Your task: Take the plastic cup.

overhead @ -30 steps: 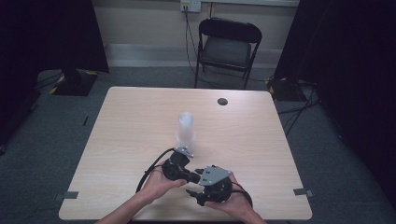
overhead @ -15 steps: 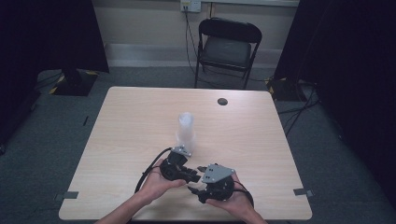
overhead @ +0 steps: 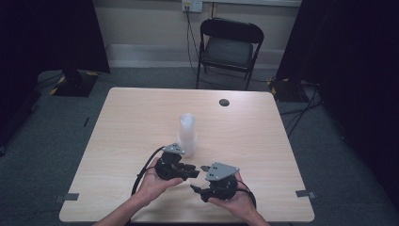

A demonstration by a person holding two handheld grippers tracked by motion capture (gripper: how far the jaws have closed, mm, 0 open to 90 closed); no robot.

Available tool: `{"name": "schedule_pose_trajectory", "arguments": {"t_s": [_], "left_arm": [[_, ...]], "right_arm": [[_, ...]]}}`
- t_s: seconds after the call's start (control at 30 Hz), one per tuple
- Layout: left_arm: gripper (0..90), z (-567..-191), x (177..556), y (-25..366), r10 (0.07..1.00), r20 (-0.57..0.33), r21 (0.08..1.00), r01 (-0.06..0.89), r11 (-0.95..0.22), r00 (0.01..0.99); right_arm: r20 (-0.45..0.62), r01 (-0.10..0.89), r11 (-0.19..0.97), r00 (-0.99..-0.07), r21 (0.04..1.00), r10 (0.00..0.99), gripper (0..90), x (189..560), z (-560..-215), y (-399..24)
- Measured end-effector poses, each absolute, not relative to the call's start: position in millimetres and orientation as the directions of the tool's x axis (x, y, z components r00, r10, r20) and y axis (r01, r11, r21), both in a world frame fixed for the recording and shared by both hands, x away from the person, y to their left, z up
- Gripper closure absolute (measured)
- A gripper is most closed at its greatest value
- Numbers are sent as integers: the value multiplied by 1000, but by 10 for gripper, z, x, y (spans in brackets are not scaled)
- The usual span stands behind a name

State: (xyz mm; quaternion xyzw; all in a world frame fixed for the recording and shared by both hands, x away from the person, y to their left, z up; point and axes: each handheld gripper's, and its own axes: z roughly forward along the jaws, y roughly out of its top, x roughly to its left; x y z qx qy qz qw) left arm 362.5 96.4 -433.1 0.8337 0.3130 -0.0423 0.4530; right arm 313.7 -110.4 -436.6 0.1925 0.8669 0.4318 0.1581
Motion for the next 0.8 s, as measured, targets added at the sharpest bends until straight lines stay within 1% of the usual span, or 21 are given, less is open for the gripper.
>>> {"name": "schedule_pose_trajectory", "arguments": {"t_s": [0.1,0.3,0.4,0.47,0.63,0.67,0.7,0.73,0.77,0.8], "left_arm": [[678,-4327,3614,986,490,-330,748,541,-385,806],[650,-4313,3611,1022,495,-328,768,532,-356,804],[664,-4286,3611,1048,494,-317,780,519,-350,810],[649,-4269,3618,1073,504,-321,786,522,-331,802],[577,-4244,3639,1110,514,-315,796,517,-314,798],[577,-4237,3636,1112,522,-312,799,517,-307,794],[549,-4229,3632,1117,535,-297,805,509,-304,791],[458,-4226,3626,1119,545,-282,812,499,-303,789],[424,-4224,3615,1117,563,-253,820,483,-306,787],[411,-4223,3600,1121,584,-227,825,473,-310,779]], "right_arm": [[-114,201,556,-870,807,480,296,3148,-4370,-1099],[-97,222,542,-862,811,498,299,3184,-4379,-1136],[-101,225,544,-857,808,505,301,3192,-4380,-1148],[-90,238,539,-854,808,512,298,3209,-4393,-1169],[-84,258,527,-838,810,539,301,3237,-4406,-1235],[-82,262,522,-834,811,546,302,3244,-4408,-1255],[-78,269,518,-829,812,553,302,3250,-4408,-1273],[-71,279,505,-820,817,568,302,3265,-4405,-1312],[-68,284,500,-815,818,575,303,3274,-4401,-1329],[-64,290,493,-810,820,583,303,3281,-4397,-1346]]}}
